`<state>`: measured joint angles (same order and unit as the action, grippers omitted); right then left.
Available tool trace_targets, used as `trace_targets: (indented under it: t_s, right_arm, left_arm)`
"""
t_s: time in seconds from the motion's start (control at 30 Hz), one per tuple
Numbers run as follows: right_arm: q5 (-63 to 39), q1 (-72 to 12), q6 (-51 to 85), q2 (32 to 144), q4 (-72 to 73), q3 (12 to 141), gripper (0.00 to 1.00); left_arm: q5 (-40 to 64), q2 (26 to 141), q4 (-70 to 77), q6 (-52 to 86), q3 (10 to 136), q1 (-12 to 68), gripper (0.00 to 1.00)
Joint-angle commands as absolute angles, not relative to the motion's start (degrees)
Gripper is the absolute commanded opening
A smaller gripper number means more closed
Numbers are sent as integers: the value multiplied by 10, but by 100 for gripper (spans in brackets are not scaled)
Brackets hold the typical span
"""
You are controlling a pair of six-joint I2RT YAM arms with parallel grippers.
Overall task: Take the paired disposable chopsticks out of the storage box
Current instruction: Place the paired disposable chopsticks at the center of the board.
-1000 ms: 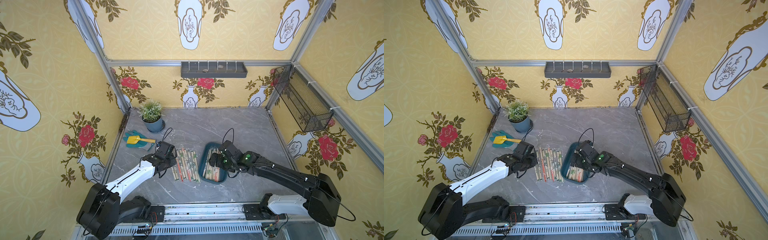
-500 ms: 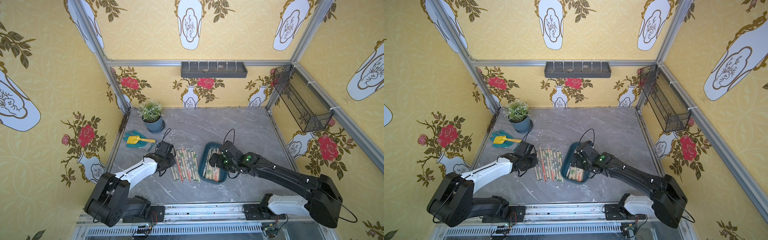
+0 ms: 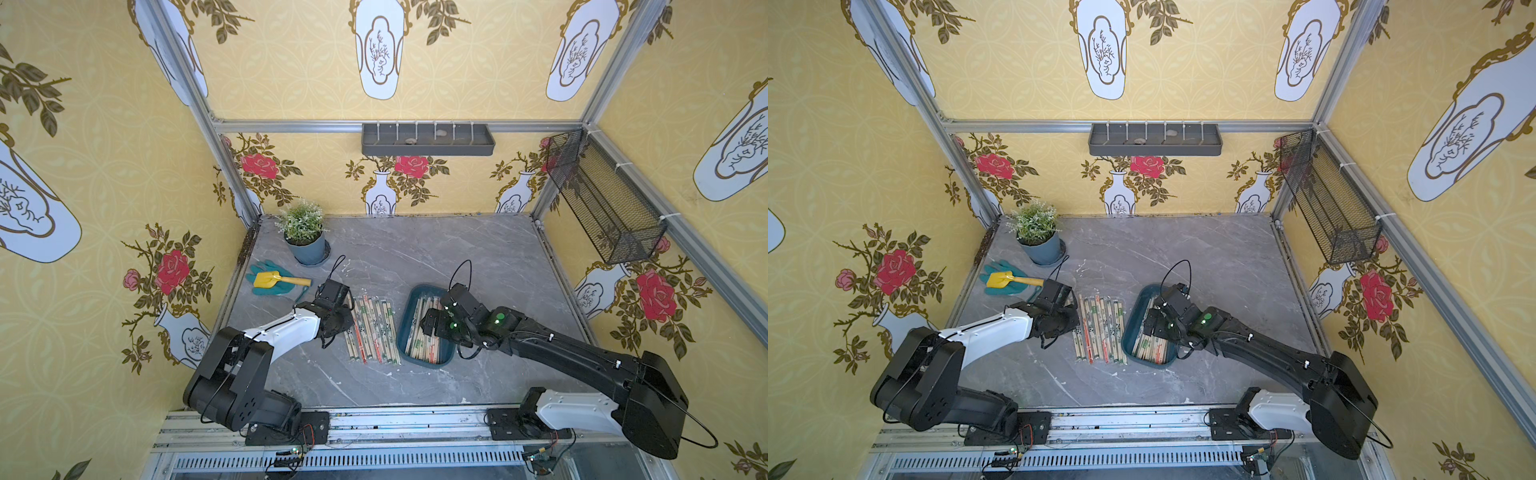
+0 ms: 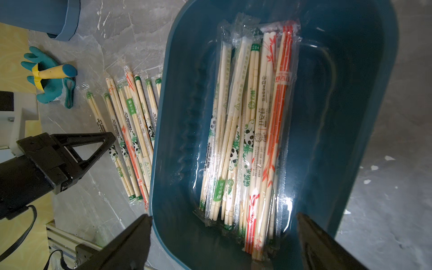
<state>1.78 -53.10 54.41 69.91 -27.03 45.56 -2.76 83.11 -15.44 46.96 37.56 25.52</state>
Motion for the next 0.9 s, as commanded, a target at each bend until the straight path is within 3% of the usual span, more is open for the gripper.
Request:
trace_targets:
  t_s: [0.0, 0.2, 0.87]
  right_arm:
    - [24, -531, 548, 701, -261, 456, 97]
    - [23, -531, 548, 706, -259, 457, 97]
    - [27, -517, 569, 681, -252, 423, 97]
  left_arm:
    - [-24, 834, -145, 467, 377, 255, 26]
    - [-29, 818, -153, 471, 375, 255, 36]
    - [-12, 731, -202, 454, 428, 266, 46]
